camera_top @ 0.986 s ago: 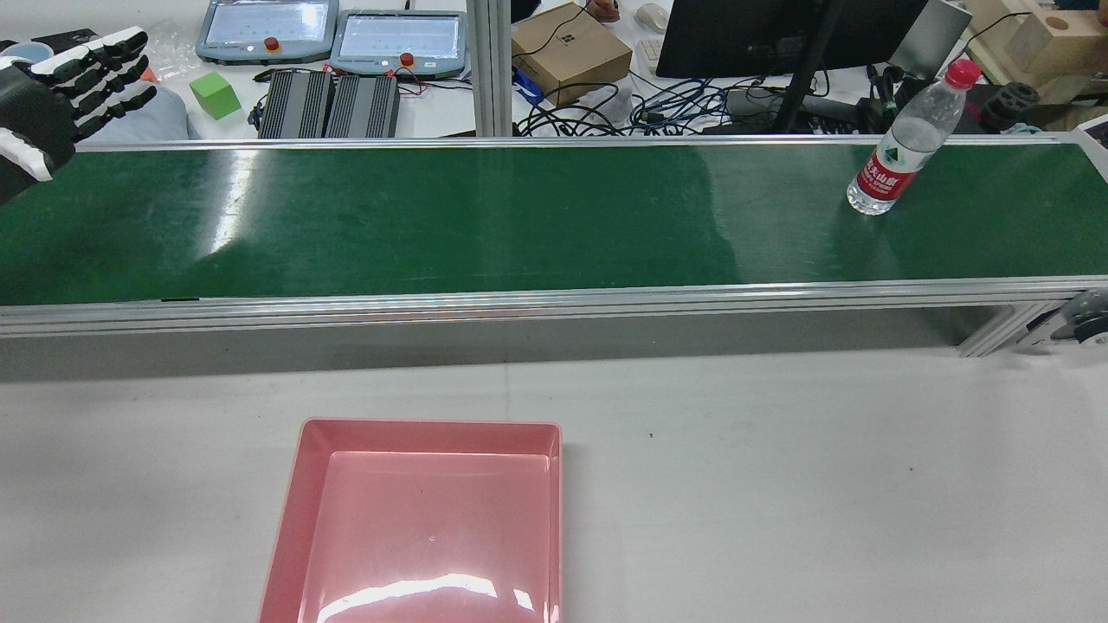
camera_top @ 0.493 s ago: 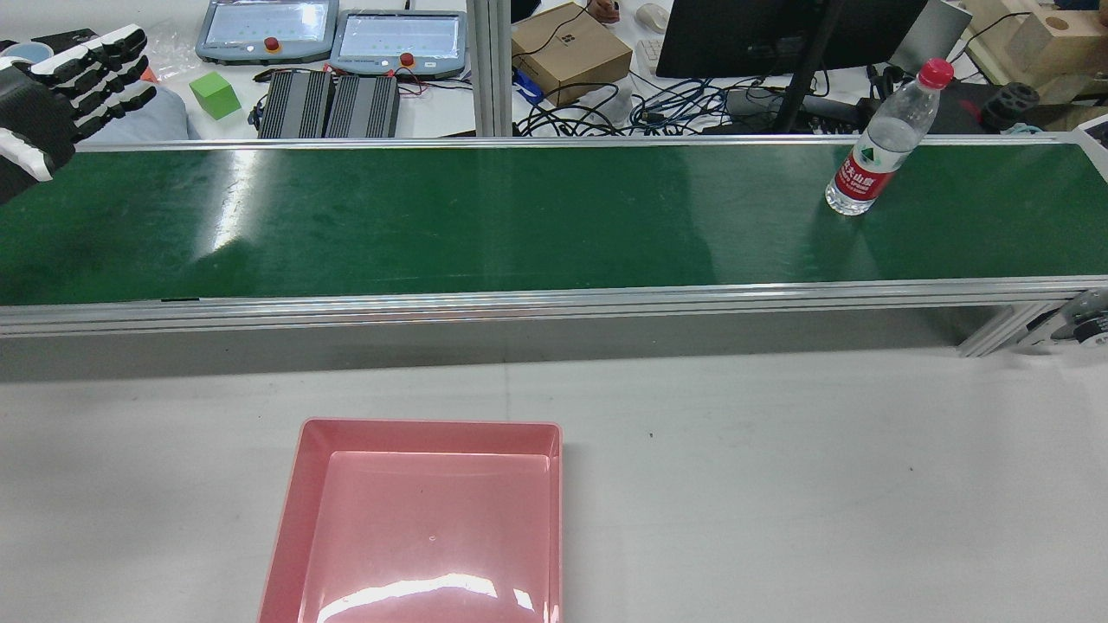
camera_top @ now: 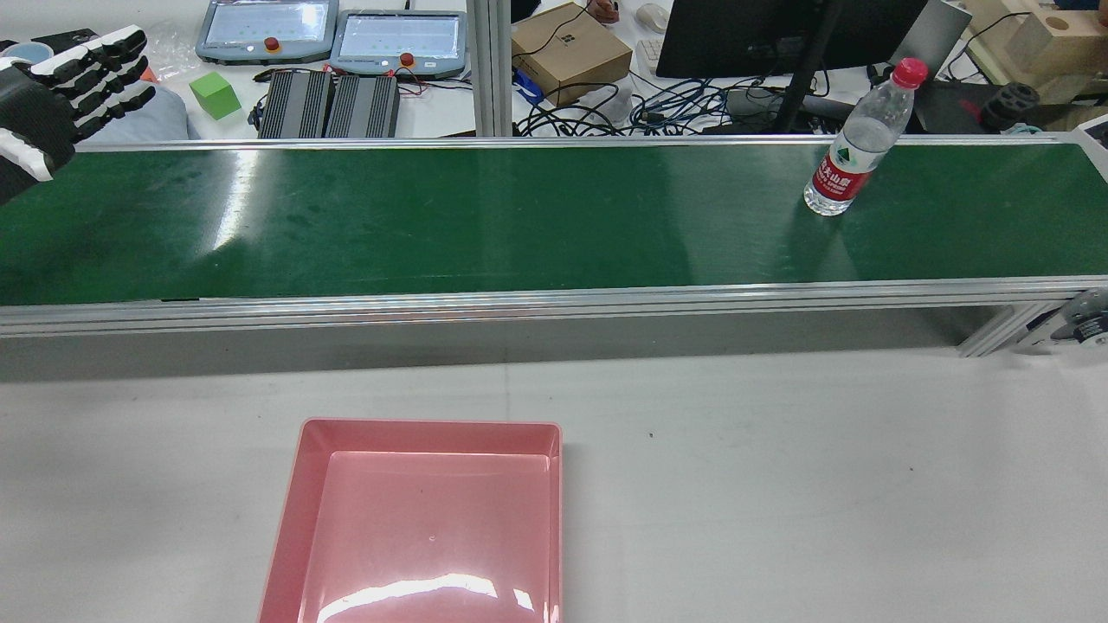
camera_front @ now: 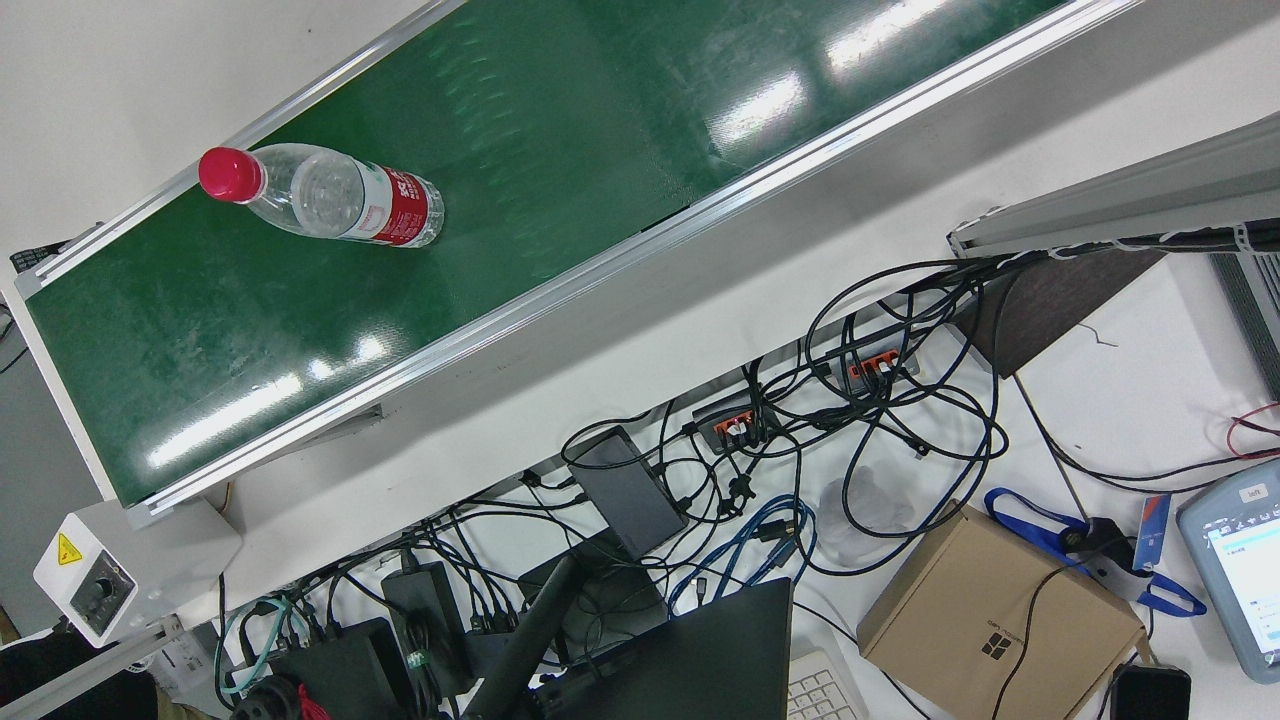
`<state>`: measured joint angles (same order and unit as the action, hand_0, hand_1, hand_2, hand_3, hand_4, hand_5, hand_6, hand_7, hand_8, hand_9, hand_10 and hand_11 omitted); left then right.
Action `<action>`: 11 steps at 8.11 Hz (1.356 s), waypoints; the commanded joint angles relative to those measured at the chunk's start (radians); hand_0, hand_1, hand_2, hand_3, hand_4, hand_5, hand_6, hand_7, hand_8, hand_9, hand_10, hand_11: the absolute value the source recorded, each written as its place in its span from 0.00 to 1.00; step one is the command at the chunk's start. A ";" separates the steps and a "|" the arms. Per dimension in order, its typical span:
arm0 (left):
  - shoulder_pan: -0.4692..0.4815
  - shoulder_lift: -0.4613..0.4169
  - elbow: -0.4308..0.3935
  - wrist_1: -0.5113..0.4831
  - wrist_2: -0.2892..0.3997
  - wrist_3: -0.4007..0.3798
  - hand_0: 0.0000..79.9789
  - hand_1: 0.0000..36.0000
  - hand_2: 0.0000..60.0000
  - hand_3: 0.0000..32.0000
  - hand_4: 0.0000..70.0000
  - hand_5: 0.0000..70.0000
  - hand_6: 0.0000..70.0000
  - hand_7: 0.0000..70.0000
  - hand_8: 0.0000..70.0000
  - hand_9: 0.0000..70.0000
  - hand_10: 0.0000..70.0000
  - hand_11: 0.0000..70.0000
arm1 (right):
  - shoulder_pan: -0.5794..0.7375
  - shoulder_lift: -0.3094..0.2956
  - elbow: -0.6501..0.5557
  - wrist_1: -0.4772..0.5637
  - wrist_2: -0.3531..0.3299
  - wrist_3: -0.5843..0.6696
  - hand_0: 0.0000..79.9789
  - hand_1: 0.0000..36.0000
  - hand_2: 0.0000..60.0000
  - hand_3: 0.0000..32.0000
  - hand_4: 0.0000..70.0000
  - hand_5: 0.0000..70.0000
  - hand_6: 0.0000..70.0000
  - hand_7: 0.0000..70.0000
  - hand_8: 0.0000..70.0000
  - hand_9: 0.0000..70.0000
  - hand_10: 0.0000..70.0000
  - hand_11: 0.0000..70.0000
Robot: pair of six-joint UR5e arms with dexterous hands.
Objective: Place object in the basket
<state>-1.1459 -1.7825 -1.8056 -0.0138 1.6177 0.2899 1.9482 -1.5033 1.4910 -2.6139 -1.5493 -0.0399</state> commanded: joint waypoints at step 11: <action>0.000 0.002 -0.001 0.009 -0.001 0.000 0.61 0.09 0.00 0.00 0.16 0.05 0.00 0.00 0.02 0.00 0.05 0.08 | 0.000 0.000 0.000 0.000 0.000 0.000 0.00 0.00 0.00 0.00 0.00 0.00 0.00 0.00 0.00 0.00 0.00 0.00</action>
<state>-1.1459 -1.7810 -1.8059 -0.0050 1.6168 0.2899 1.9482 -1.5033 1.4908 -2.6139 -1.5493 -0.0399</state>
